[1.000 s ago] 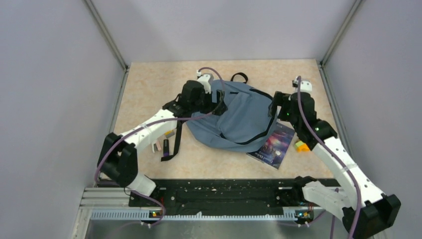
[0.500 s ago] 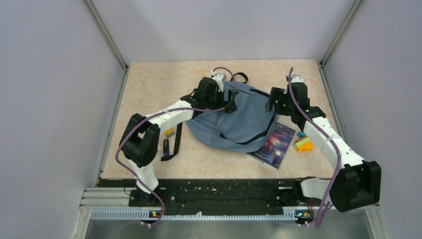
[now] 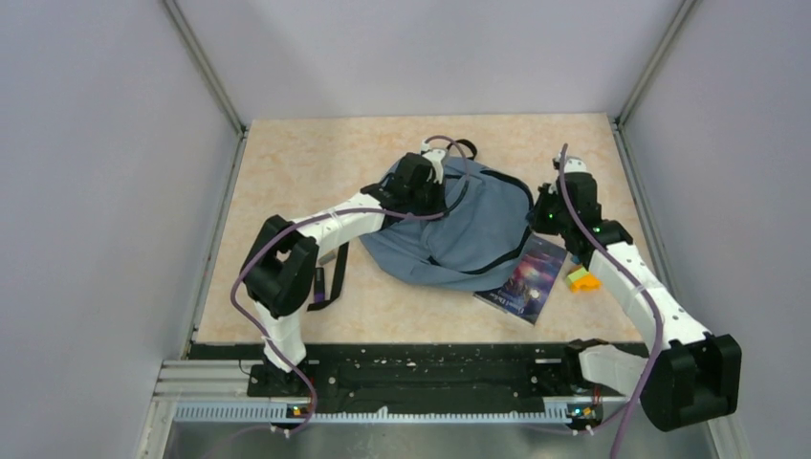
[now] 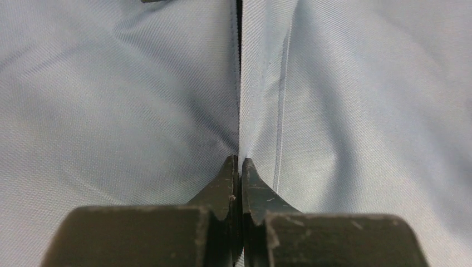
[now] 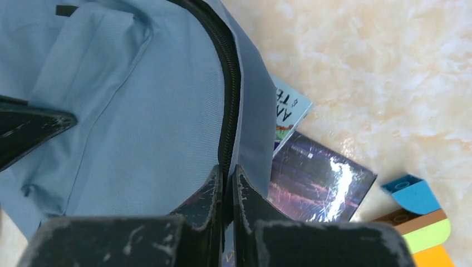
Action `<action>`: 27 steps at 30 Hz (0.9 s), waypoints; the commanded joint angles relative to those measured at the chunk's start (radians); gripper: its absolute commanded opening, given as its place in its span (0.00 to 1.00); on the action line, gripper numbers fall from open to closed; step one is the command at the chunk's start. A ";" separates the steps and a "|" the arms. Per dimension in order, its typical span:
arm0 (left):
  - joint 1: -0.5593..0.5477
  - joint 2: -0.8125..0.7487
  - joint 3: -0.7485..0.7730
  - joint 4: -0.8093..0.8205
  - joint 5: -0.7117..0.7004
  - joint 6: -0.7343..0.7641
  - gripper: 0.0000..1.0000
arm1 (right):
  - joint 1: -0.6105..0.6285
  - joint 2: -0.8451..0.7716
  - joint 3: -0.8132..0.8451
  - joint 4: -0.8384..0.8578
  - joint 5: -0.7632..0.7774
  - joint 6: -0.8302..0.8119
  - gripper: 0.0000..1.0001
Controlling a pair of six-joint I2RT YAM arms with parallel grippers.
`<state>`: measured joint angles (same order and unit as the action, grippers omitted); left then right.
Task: Pack the student bag
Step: Unzip the student bag at the center of the board.
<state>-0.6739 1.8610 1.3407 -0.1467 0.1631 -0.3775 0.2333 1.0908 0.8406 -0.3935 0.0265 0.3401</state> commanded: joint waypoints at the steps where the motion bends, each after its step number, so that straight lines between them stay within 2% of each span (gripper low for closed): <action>1: -0.012 -0.037 0.121 0.075 -0.005 -0.003 0.00 | 0.003 0.059 0.119 0.109 0.079 -0.028 0.00; 6: -0.013 -0.128 0.135 0.174 -0.041 -0.022 0.00 | -0.012 0.153 0.261 0.148 0.225 -0.089 0.00; 7: -0.012 -0.146 0.130 0.190 -0.049 -0.030 0.00 | -0.016 0.173 0.282 0.156 0.249 -0.102 0.04; 9: -0.014 -0.185 0.105 0.227 -0.064 -0.047 0.00 | -0.031 0.215 0.335 0.154 0.286 -0.126 0.21; 13: -0.013 -0.238 0.055 0.271 -0.100 -0.112 0.00 | -0.038 0.249 0.446 0.081 0.312 -0.183 0.65; 16: -0.013 -0.222 0.073 0.235 -0.100 -0.151 0.00 | -0.038 0.196 0.452 0.064 0.299 -0.218 0.80; 20: -0.012 -0.175 0.107 0.189 -0.096 -0.166 0.00 | -0.038 0.089 0.439 0.036 0.216 -0.255 0.86; 27: -0.010 -0.123 0.164 0.083 -0.083 -0.116 0.00 | -0.022 -0.008 0.393 -0.034 -0.207 -0.263 0.85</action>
<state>-0.6819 1.7428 1.4155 -0.0978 0.0696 -0.5056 0.1997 1.1267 1.2449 -0.3870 0.0956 0.1020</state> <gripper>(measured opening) 0.017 0.858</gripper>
